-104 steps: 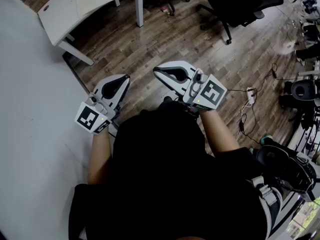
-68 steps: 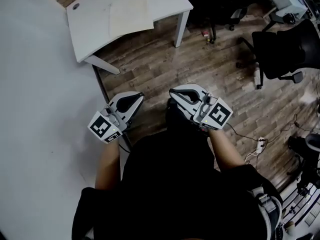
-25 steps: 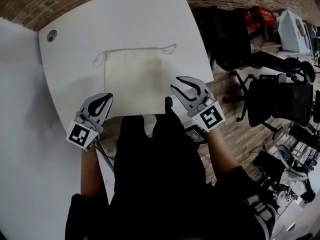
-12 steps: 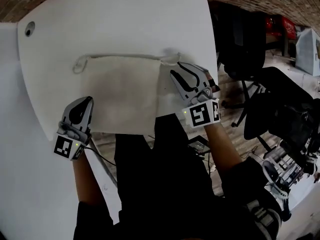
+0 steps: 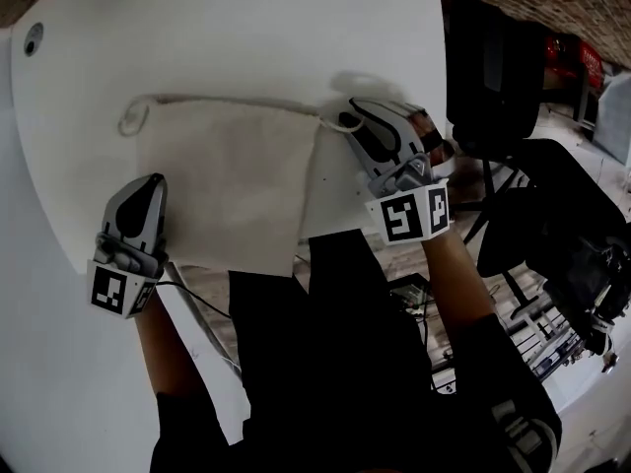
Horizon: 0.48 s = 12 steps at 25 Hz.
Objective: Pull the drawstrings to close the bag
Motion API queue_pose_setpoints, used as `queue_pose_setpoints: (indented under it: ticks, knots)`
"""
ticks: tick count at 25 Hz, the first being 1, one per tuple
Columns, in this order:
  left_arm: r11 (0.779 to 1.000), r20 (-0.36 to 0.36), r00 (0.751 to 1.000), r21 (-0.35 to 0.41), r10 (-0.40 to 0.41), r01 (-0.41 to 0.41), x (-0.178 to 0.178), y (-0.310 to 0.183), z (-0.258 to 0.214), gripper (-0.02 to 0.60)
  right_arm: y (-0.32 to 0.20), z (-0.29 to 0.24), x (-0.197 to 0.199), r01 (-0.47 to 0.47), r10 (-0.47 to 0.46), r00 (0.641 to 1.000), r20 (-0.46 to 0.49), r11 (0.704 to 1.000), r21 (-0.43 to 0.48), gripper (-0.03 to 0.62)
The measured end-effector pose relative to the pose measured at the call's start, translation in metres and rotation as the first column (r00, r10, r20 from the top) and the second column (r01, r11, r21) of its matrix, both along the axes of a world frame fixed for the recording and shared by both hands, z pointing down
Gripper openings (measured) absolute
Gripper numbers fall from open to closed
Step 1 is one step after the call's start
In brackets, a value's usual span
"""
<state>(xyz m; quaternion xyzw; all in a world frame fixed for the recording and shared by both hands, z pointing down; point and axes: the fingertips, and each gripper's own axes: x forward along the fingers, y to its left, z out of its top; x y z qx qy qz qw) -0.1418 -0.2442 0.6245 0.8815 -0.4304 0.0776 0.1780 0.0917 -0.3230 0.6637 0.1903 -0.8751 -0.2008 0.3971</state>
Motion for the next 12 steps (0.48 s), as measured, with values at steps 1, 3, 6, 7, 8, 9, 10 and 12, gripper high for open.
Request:
queue_pose_setpoints:
  ticks: [1,3,6,7,8,9,10,12]
  knots:
    - [1.000,0.008,1.000,0.004,-0.001,0.001,0.000,-0.002,0.001,0.015,-0.003,0.001,-0.001,0.005,-0.005,1.000,-0.002,1.000,0.003,0.095]
    - [1.000,0.038,0.999,0.007,0.001,-0.002,-0.001,-0.004,0.004,0.015,-0.009,0.002,-0.001,0.007,-0.007,1.000,-0.003,1.000,0.002,0.083]
    - [1.000,0.060,0.998,0.015,0.010,-0.011,-0.003,-0.008,0.002,0.015,-0.013,0.001,0.001,-0.011,0.011,1.000,0.012,0.999,-0.033,0.072]
    - [1.000,0.069,0.998,0.011,0.011,-0.012,-0.005,-0.009,0.002,0.015,-0.013,0.001,0.002,-0.026,0.027,0.999,0.024,0.998,-0.054,0.088]
    - [1.000,0.082,0.997,0.002,0.011,-0.011,-0.007,-0.011,0.004,0.015,-0.014,0.001,0.004,-0.044,0.047,0.998,0.037,0.996,-0.077,0.106]
    - [1.000,0.089,0.996,-0.007,0.011,-0.010,-0.007,-0.013,0.005,0.015,-0.014,0.001,0.007,-0.066,0.071,0.996,0.048,0.993,-0.097,0.115]
    - [1.000,0.085,0.996,-0.009,0.013,-0.013,-0.006,-0.015,0.005,0.015,-0.015,0.002,0.011,-0.093,0.099,0.994,0.055,0.989,-0.116,0.115]
    - [1.000,0.082,0.996,-0.008,0.023,-0.022,-0.002,-0.018,0.006,0.015,-0.018,0.005,0.020,-0.161,0.173,0.983,0.063,0.974,-0.161,0.115]
